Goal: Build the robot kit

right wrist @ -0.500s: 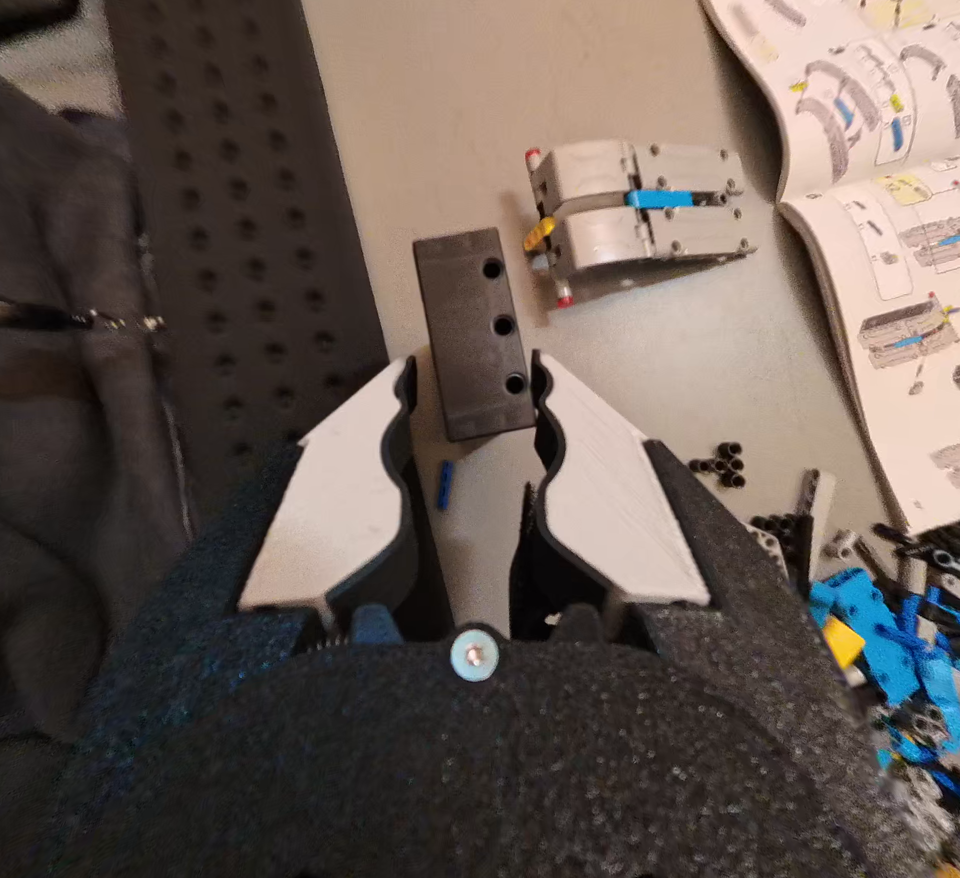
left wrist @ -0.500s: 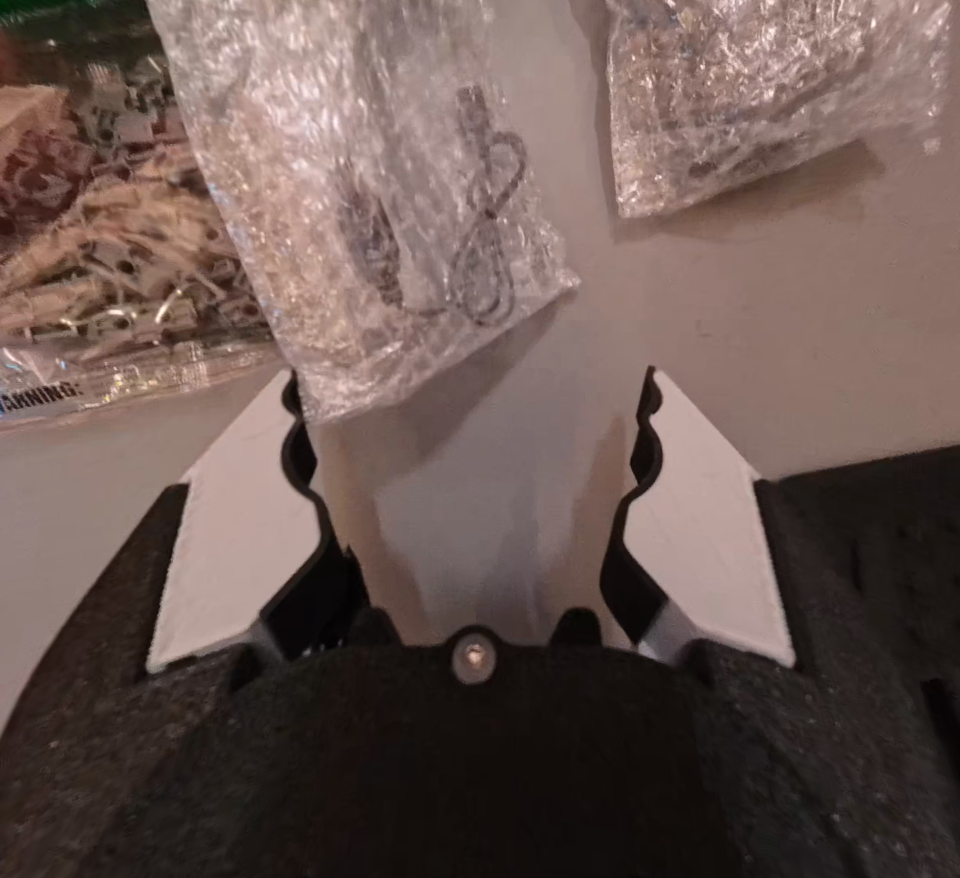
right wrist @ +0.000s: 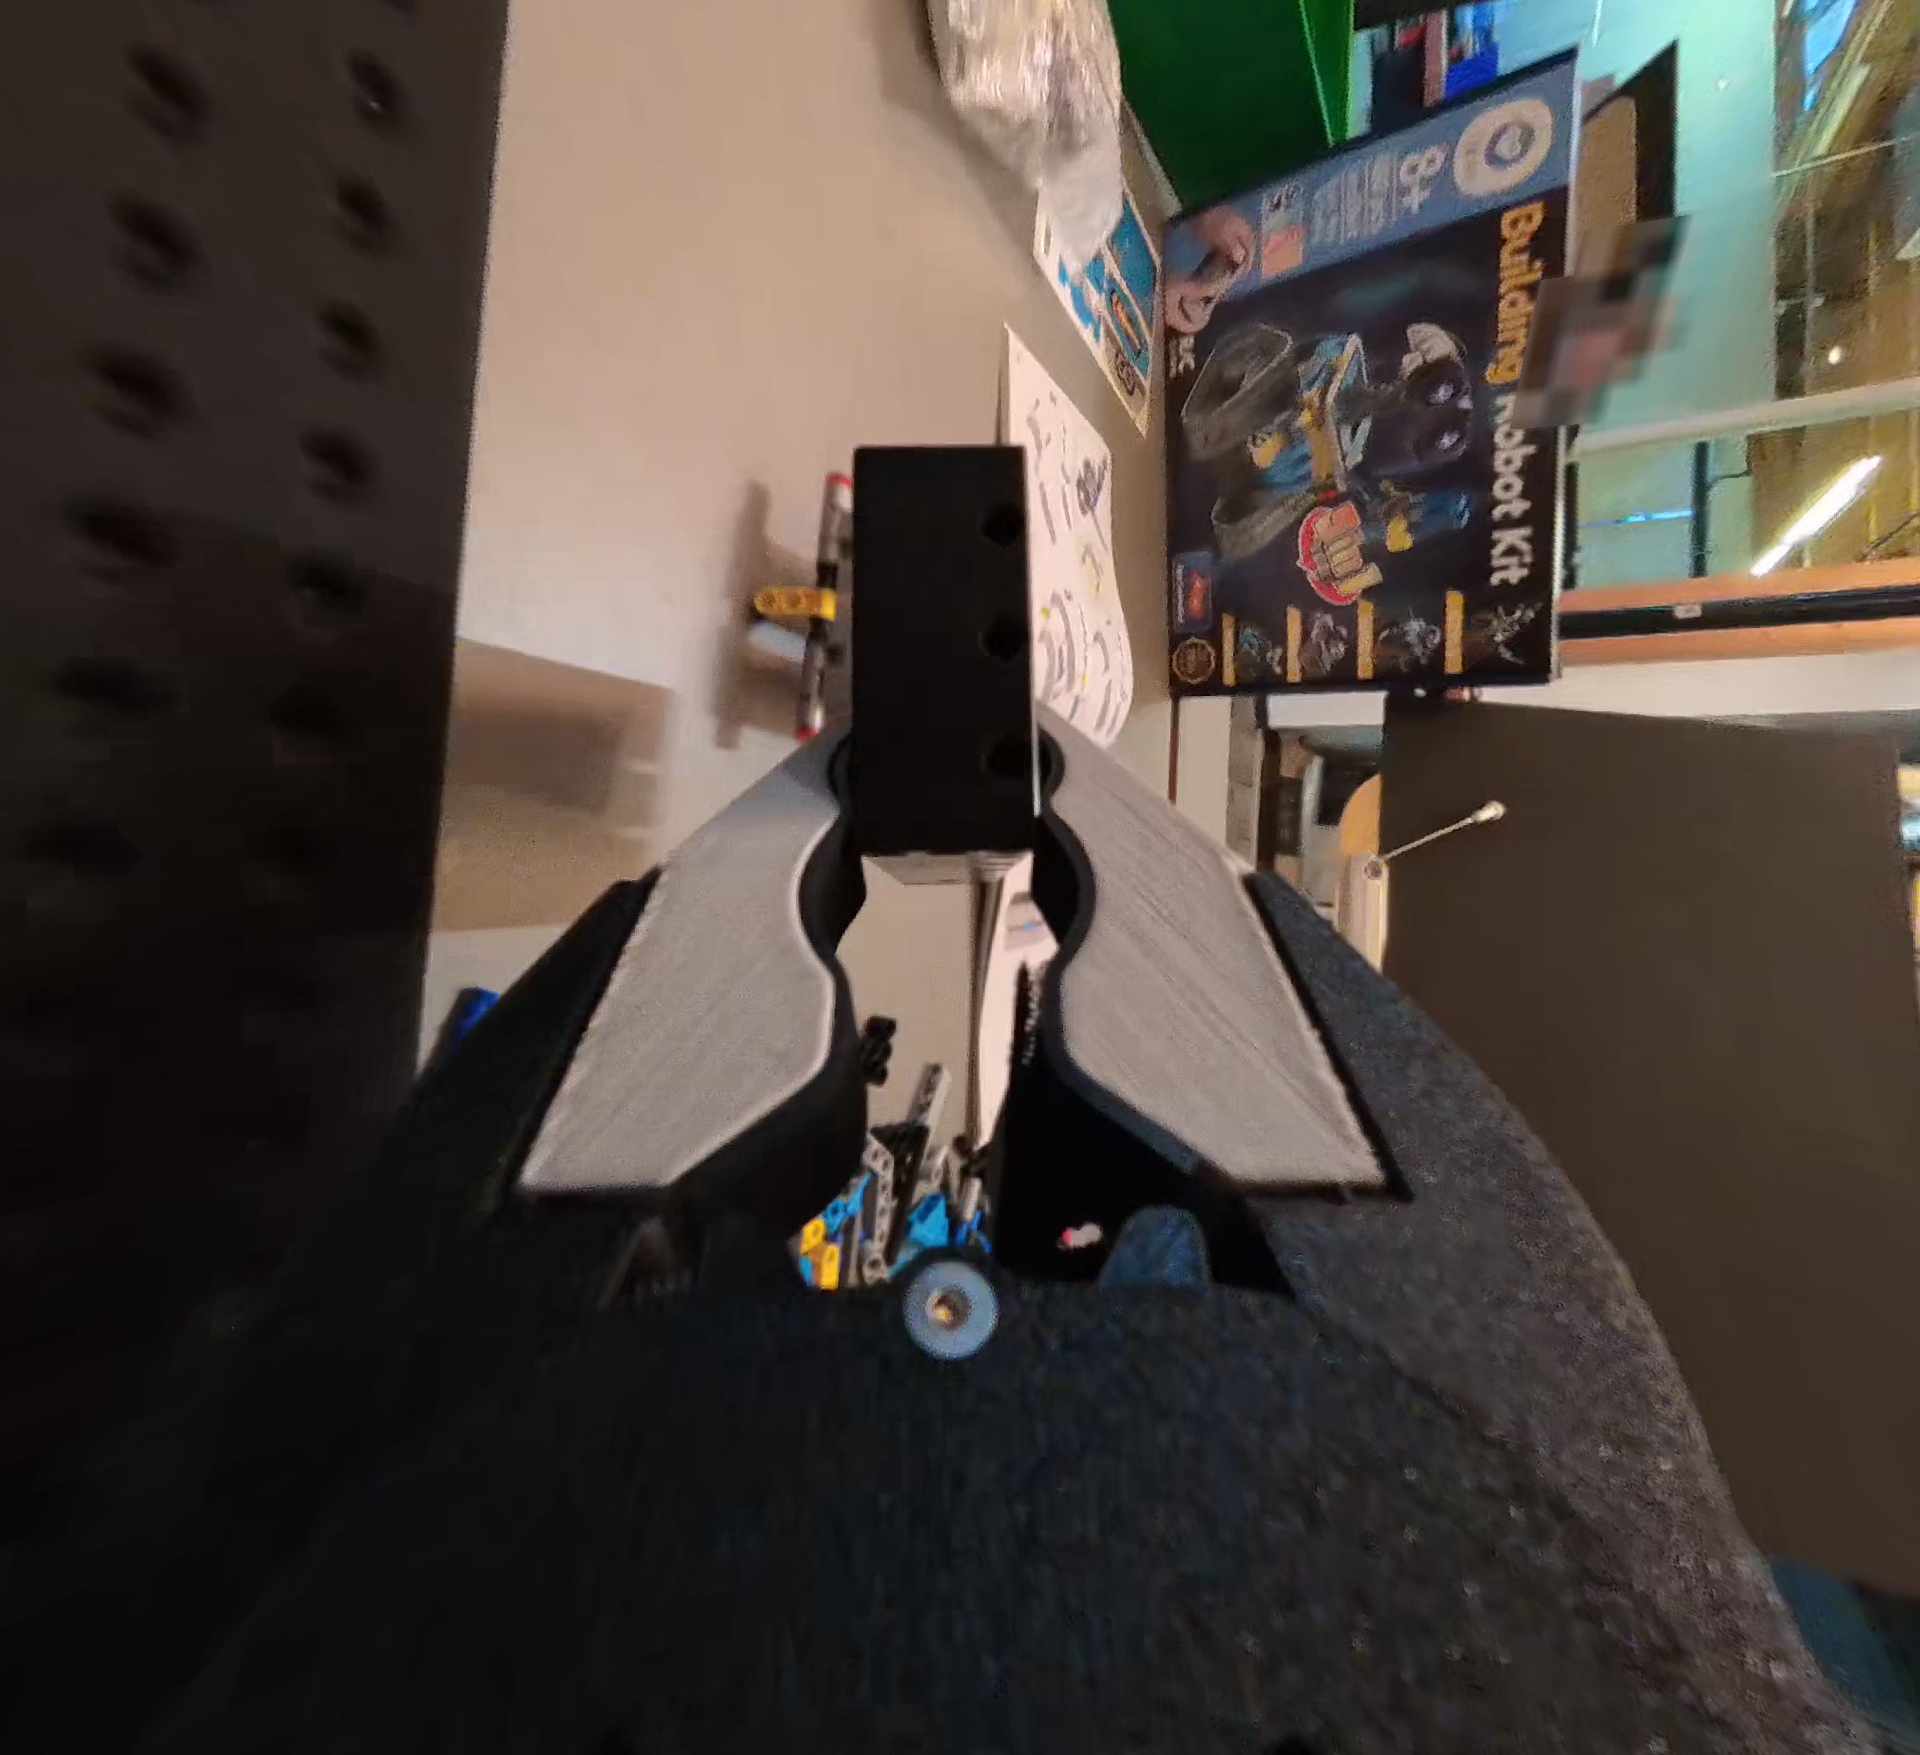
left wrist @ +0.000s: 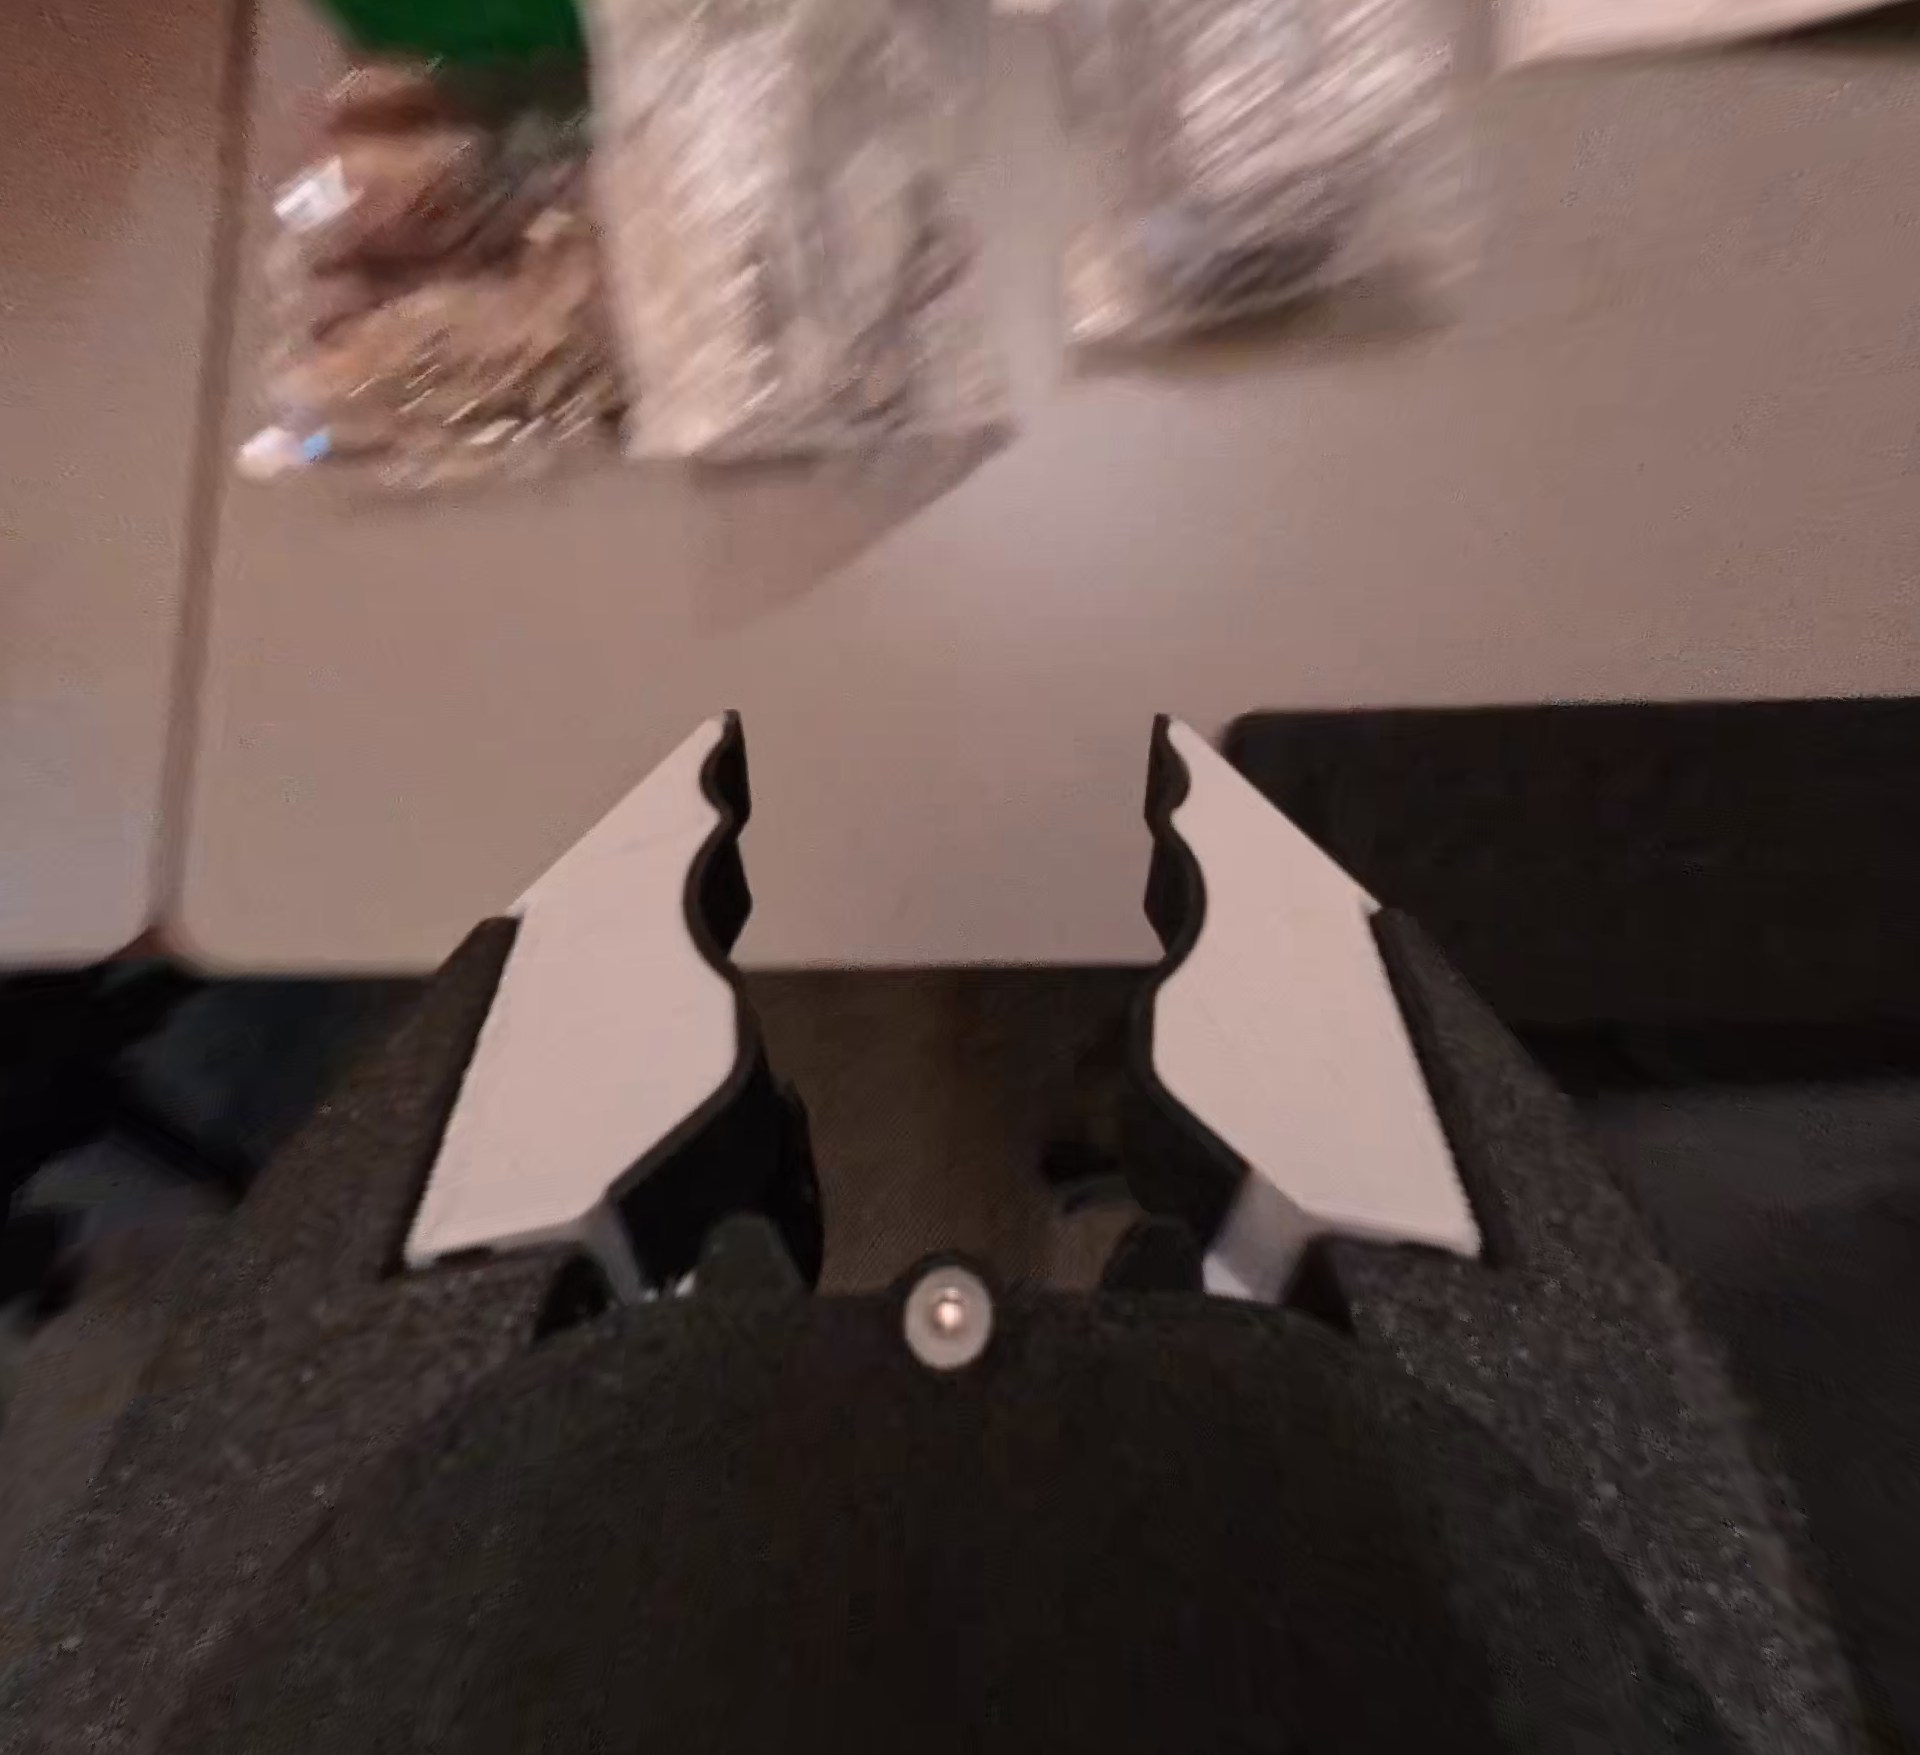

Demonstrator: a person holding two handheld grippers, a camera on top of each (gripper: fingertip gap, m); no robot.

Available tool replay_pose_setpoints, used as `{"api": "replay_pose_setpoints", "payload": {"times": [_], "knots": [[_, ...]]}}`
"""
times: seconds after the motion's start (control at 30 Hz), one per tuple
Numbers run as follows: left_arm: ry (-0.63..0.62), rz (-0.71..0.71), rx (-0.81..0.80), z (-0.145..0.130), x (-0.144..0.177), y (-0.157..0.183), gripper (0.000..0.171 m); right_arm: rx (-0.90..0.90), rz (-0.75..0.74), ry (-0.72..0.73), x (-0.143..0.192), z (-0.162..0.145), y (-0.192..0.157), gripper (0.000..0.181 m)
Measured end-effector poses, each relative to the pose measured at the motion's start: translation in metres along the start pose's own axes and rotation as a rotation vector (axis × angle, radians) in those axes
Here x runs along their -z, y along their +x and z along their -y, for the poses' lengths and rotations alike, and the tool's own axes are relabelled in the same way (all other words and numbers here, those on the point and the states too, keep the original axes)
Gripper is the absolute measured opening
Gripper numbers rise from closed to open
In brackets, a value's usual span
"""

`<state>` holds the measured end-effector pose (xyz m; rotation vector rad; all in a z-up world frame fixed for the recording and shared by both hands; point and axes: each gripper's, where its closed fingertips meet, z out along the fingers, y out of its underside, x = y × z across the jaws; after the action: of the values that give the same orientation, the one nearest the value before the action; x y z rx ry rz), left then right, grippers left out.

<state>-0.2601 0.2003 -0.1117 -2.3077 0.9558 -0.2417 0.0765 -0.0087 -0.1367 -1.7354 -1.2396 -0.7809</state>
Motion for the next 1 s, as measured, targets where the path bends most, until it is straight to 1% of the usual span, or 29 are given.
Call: {"api": "replay_pose_setpoints", "payload": {"times": [0.03,0.07,0.1,0.13,0.17,0.2,0.23,0.27,0.3,0.33,0.4,0.43,0.47,0.53,0.6,0.67,0.73,0.77,0.8,0.87,0.9,0.93,1.0], "knots": [[0.109,-0.191,0.022,0.025,0.004,0.046,0.076,-0.009,0.003,0.007,0.002,0.005,0.001,0.025],[0.186,-0.431,0.057,0.045,0.01,0.099,0.077,0.004,-0.022,0.015,0.004,0.009,0.004,0.025],[0.219,-0.701,0.104,0.06,0.019,0.152,0.08,0.044,-0.072,0.03,0.006,0.014,0.008,0.026],[0.186,-0.953,0.146,0.066,0.026,0.199,0.082,0.101,-0.128,0.05,0.009,0.02,0.012,0.026],[0.113,-1.147,0.189,0.069,0.027,0.235,0.086,0.163,-0.192,0.073,0.012,0.027,0.015,0.026],[0.031,-1.287,0.234,0.07,0.023,0.265,0.09,0.217,-0.268,0.095,0.016,0.035,0.02,0.026],[-0.053,-1.4,0.245,0.068,0.019,0.29,0.091,0.25,-0.344,0.118,0.02,0.042,0.024,0.026],[-0.135,-1.463,0.23,0.063,0.012,0.312,0.091,0.274,-0.423,0.136,0.024,0.046,0.028,0.025],[-0.208,-1.485,0.206,0.058,0.003,0.329,0.094,0.31,-0.503,0.143,0.028,0.049,0.032,0.024],[-0.255,-1.531,0.207,0.057,0.002,0.342,0.097,0.358,-0.554,0.14,0.029,0.049,0.033,0.024],[-0.312,-1.69,0.294,0.069,0.015,0.356,0.088,0.442,-0.549,0.119,0.025,0.049,0.027,0.025],[-0.326,-1.737,0.314,0.073,0.02,0.36,0.083,0.434,-0.541,0.121,0.025,0.049,0.024,0.025],[-0.323,-1.739,0.297,0.073,0.017,0.365,0.073,0.418,-0.526,0.132,0.025,0.052,0.022,0.025],[-0.3,-1.688,0.246,0.068,0.001,0.371,0.028,0.42,-0.525,0.134,0.024,0.055,0.02,0.024],[-0.303,-1.691,0.275,0.07,-0.008,0.37,0.027,0.404,-0.513,0.103,0.019,0.049,0.019,0.025],[-0.206,-1.697,0.287,0.083,-0.013,0.367,0.026,0.334,-0.545,0.062,0.012,0.036,0.026,0.029],[-0.089,-1.684,0.326,0.105,-0.018,0.359,0.025,0.213,-0.563,0.026,0.01,0.023,0.036,0.033],[-0.016,-1.674,0.358,0.118,-0.019,0.352,0.025,0.112,-0.533,0.015,0.009,0.016,0.039,0.036],[0.069,-1.641,0.4,0.134,-0.024,0.343,0.025,-0.013,-0.505,0.005,0.008,0.008,0.045,0.045],[0.239,-1.534,0.453,0.161,-0.034,0.326,0.025,-0.321,-0.451,0.014,0.006,-0.005,0.055,0.068],[0.306,-1.493,0.479,0.169,-0.036,0.321,0.025,-0.517,-0.418,0.023,0.002,-0.01,0.058,0.083],[0.327,-1.473,0.5,0.174,-0.037,0.32,0.026,-0.701,-0.344,0.066,-0.005,-0.007,0.056,0.097],[0.363,-1.457,0.577,0.179,-0.037,0.321,0.025,-1.003,-0.259,0.167,-0.016,0.008,0.056,0.103]]}}
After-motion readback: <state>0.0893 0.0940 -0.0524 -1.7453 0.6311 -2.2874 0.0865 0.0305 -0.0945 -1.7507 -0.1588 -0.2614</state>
